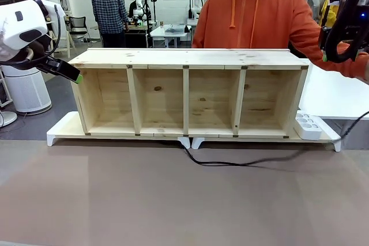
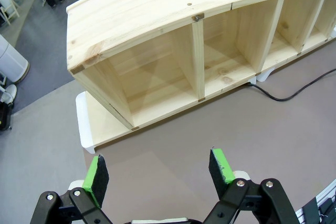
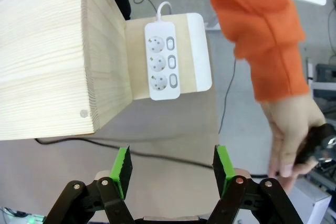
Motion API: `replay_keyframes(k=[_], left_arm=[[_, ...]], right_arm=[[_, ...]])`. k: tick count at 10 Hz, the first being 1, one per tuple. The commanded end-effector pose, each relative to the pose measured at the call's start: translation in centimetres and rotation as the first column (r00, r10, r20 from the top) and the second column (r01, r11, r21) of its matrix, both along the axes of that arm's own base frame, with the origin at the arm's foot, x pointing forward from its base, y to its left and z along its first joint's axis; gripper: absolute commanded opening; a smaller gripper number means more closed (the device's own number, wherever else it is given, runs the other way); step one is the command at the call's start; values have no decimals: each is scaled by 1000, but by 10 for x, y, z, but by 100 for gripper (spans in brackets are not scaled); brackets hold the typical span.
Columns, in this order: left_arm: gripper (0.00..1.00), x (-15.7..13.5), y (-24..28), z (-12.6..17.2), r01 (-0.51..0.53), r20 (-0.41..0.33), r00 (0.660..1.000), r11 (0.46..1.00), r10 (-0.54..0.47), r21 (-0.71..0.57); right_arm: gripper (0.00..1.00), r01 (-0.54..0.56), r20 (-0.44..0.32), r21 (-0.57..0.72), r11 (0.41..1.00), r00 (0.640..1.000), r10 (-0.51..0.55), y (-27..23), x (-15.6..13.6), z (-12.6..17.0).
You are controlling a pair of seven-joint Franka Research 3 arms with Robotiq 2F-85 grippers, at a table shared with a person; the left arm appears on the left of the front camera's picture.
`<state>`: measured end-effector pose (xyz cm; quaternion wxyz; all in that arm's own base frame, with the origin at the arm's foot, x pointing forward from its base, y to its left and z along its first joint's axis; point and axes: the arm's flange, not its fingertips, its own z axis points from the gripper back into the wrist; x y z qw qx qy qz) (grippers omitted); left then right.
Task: Perform cable management.
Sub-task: Release the Power Cable when the human grasps it.
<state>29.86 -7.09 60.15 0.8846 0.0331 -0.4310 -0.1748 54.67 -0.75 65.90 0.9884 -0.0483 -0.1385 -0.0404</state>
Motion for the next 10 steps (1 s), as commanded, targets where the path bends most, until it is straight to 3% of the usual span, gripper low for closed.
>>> replay_keyframes(k=[1,10], left_arm=[[100,1,0,-1,-6,7,1000,1000,6,-10],[100,1,0,-1,-6,7,1000,1000,6,-10]], right_arm=[[80,1,-1,7,1000,1000,-1,0,0,0],[80,1,-1,7,1000,1000,-1,0,0,0]])
